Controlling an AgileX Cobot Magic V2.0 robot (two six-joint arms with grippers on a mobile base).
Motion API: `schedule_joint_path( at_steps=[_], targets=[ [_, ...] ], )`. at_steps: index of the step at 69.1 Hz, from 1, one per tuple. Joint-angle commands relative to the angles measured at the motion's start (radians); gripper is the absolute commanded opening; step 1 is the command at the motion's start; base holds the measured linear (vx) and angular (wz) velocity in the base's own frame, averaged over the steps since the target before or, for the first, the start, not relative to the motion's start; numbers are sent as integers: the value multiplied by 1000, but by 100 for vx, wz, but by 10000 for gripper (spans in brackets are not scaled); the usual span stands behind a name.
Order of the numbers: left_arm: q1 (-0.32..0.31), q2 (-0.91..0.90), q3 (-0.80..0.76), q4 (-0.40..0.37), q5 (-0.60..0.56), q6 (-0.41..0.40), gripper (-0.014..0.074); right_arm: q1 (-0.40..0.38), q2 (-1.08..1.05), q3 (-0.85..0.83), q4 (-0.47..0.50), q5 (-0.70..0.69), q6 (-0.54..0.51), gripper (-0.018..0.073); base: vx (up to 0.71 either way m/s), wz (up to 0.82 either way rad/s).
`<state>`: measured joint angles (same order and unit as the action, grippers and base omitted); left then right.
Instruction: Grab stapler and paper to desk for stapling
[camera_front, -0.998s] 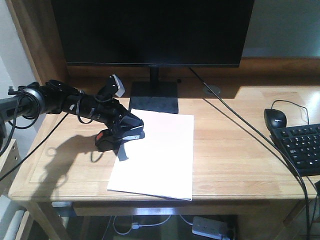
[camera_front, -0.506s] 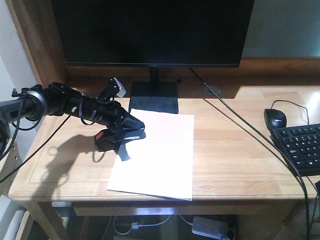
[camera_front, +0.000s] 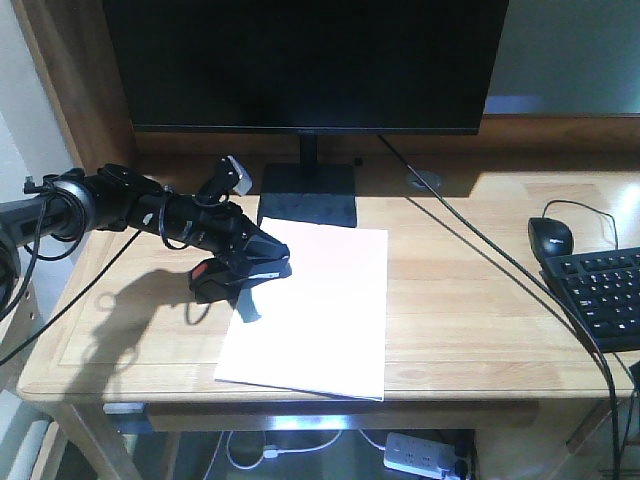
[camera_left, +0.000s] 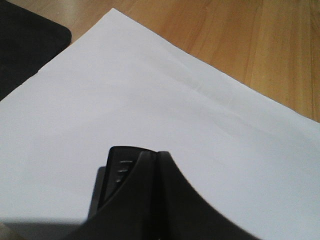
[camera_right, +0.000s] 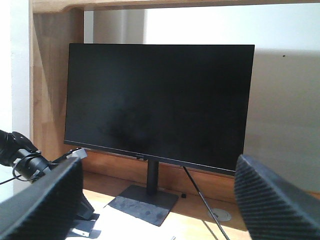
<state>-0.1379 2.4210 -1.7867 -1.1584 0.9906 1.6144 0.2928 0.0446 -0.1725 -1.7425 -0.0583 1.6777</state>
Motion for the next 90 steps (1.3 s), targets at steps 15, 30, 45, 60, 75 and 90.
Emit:
schedule_joint_path(
  at_steps=[15, 30, 45, 60, 75, 90],
  targets=[
    [-1, -23, -4, 97, -8, -19, -6, -5, 12, -28, -53, 15, -6, 583, 0, 0],
    [0, -57, -4, 103, 32, -29, -6, -5, 12, -28, -53, 19, -6, 583, 0, 0],
    [1, -167, -4, 105, 101, -53, -6, -5, 12, -28, -53, 19, -6, 583, 0, 0],
    [4, -321, -4, 257, 72, -256, -6, -5, 12, -28, -53, 19, -6, 583, 0, 0],
    [4, -481, -4, 639, 71, -602, -6, -5, 12, -28, -53, 19, -6, 583, 0, 0],
    [4, -621, -4, 1064, 87, -1135, -6, -5, 12, -28, -53, 19, -6, 583, 0, 0]
  ],
)
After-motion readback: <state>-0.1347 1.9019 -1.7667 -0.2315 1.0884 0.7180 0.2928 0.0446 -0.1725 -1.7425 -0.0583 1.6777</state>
